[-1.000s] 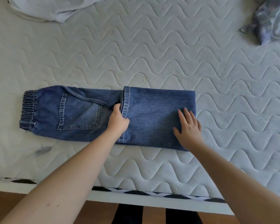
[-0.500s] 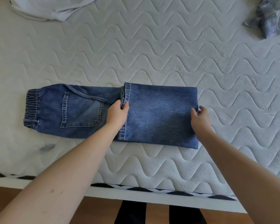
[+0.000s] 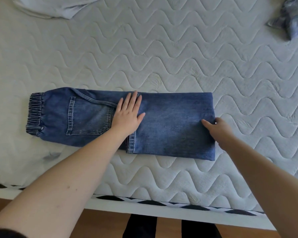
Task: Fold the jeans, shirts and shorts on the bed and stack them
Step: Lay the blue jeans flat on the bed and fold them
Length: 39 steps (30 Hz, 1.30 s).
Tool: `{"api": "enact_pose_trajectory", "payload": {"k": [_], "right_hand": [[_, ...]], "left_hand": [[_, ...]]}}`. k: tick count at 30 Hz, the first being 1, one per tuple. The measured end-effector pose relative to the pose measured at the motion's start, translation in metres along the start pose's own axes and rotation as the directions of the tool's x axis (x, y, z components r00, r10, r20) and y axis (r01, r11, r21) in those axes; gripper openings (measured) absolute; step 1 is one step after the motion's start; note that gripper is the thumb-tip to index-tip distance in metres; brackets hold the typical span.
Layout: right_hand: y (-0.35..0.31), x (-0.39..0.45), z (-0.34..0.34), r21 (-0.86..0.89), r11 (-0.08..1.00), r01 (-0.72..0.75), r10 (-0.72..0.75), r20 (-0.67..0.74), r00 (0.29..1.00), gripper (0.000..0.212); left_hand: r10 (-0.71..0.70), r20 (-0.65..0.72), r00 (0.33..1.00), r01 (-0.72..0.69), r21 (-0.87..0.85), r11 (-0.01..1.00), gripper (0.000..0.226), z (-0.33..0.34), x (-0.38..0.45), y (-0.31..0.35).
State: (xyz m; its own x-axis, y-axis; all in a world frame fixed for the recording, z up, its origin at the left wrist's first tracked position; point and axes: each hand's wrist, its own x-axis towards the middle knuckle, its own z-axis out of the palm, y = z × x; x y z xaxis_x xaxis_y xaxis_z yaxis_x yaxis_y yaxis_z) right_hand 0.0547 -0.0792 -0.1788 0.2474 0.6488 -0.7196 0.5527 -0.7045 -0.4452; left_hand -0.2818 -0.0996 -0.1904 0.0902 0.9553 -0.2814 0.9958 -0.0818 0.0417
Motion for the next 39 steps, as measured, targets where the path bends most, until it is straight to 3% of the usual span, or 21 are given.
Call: {"api": "enact_pose_trajectory", "payload": {"k": [2,8,14,21,28,31,39], "right_hand": [[0.002,-0.002,-0.004,0.042,0.999,-0.001,-0.002,0.078,0.997,0.049],[0.012,-0.010,-0.001,0.230,0.973,0.020,-0.050,0.123,0.991,0.040],[0.019,-0.018,0.001,0.155,0.971,0.180,-0.178,-0.021,0.984,0.005],[0.028,-0.025,-0.019,0.183,0.949,0.257,-0.229,-0.164,0.960,0.009],[0.092,-0.009,-0.096,0.229,0.952,0.202,-0.132,-0.289,0.948,0.008],[0.115,0.000,-0.114,0.300,0.941,0.156,-0.076,-0.264,0.962,0.009],[0.133,0.022,-0.120,0.157,0.973,0.166,-0.165,-0.024,0.986,0.015]], "left_hand": [[-0.029,0.110,0.994,0.027,0.012,1.000,0.073,0.013,0.004,-0.004],[-0.020,0.161,0.987,0.015,0.035,0.999,0.074,0.015,0.011,-0.011],[-0.045,-0.004,0.999,0.045,0.018,0.999,0.074,0.014,-0.013,-0.013],[-0.063,-0.033,0.997,0.064,0.023,0.998,0.073,0.023,-0.032,0.021],[0.110,-0.021,0.994,-0.111,-0.025,0.994,0.077,0.023,-0.006,0.113],[0.086,0.010,0.996,-0.086,0.002,0.996,0.076,0.028,0.000,0.146],[0.064,0.061,0.996,-0.072,0.132,0.989,0.064,0.016,0.010,0.151]]}}
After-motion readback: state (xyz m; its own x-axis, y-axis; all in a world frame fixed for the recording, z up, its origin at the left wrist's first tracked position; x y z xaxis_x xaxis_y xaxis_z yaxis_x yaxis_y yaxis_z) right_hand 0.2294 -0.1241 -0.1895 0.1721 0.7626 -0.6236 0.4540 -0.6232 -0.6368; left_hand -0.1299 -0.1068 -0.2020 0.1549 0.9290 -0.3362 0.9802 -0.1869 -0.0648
